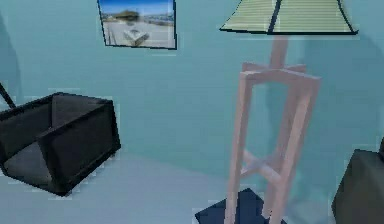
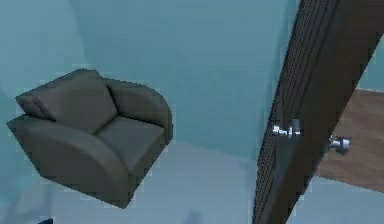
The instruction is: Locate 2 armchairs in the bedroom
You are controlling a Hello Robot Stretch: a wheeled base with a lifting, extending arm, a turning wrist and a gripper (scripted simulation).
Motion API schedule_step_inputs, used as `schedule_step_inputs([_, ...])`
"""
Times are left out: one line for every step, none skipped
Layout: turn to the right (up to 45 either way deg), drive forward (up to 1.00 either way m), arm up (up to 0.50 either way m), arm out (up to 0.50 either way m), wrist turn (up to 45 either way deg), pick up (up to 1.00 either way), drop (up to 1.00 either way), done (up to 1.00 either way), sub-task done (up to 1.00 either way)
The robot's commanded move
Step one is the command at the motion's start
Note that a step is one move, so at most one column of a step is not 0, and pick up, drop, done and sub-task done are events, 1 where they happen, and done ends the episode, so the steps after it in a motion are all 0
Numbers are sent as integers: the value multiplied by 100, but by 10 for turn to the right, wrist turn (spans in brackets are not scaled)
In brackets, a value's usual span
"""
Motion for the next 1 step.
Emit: schedule_step_inputs([450,0,0,0,0,0,0,0,0])
